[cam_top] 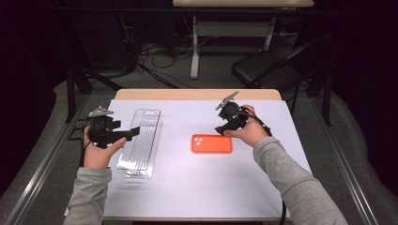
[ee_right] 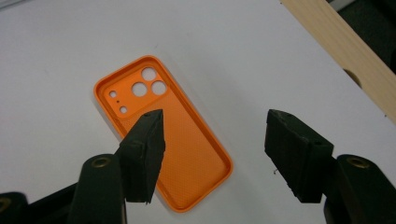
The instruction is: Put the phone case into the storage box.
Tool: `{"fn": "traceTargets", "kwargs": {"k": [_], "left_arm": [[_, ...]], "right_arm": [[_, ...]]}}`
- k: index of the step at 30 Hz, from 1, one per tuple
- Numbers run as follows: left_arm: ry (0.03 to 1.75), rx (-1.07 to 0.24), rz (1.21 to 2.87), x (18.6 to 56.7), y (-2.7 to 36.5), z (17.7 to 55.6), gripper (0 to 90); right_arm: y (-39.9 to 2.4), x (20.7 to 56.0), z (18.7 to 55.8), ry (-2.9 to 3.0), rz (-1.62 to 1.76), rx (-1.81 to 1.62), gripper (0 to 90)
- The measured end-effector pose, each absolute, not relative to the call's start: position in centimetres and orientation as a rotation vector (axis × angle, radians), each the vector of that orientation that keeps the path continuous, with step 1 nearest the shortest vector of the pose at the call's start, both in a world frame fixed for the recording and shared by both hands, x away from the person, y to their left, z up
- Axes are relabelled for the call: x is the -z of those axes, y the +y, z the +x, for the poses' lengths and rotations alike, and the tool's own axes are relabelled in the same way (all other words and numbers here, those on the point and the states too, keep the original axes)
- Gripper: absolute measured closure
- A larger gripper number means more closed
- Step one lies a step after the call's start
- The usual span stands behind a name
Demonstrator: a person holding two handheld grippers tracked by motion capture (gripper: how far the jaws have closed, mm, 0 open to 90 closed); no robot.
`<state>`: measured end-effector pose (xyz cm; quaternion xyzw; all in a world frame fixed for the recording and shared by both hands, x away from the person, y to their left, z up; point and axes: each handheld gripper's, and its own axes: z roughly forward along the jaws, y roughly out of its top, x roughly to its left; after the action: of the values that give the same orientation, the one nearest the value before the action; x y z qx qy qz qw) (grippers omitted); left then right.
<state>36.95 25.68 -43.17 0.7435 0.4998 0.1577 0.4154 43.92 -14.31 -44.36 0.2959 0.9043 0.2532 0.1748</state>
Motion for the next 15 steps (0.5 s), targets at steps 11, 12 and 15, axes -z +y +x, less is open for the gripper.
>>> {"fn": "traceTargets", "kwargs": {"k": [11,12,15], "left_arm": [[1.260,-0.400,1.857,43.2,25.9,36.9,13.9],[1.260,-0.400,1.857,43.2,25.9,36.9,13.9],[1.262,-0.400,1.860,43.2,25.9,37.0,13.9]], "right_arm": [[-14.0,46.4,44.2,2.690,0.713,-0.595,44.8],[-14.0,46.4,44.2,2.690,0.713,-0.595,44.8],[-13.7,47.2,44.1,2.719,0.639,-0.577,44.8]]}}
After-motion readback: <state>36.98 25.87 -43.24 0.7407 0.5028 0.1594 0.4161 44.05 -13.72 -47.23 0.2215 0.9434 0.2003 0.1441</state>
